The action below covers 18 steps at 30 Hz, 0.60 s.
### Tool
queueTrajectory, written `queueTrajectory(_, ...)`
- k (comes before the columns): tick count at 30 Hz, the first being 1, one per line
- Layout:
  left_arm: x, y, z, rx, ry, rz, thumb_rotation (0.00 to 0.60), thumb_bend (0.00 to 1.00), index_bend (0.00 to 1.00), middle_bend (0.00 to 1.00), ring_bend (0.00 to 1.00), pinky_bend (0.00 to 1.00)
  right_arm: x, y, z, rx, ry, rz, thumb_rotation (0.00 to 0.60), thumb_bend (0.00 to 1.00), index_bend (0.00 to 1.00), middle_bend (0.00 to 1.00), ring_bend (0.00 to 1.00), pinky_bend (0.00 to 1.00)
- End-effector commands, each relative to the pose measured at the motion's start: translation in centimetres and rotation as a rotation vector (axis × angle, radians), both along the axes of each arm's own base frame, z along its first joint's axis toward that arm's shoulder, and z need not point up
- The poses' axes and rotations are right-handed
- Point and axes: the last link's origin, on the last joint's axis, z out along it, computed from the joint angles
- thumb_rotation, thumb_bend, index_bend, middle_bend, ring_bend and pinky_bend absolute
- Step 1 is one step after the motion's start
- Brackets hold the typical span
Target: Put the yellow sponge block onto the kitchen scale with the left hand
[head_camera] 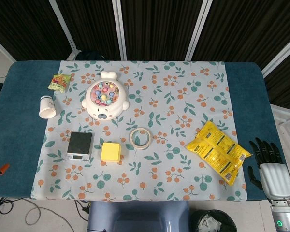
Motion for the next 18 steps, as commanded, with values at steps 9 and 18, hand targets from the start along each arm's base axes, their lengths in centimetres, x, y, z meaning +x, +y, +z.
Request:
queueTrajectory(9,0.00,0.14,-0.36,-0.011,0.013,0.015,0.600,0.05,0.01,0.00,0.00,0.08,0.06,0.04,-0.07,0.005,0.003,0.005,0.600,0.56,0.00,0.03,0.00,0.00)
queueTrajectory(18,0.10,-0.01,-0.47,-0.022,0.010,0.004,0.600,0.05,0.01,0.00,0.00,0.08,0.16,0.15,0.03,0.001,0.000,0.006,0.600,0.56,0.00,0.03,0.00,0.00)
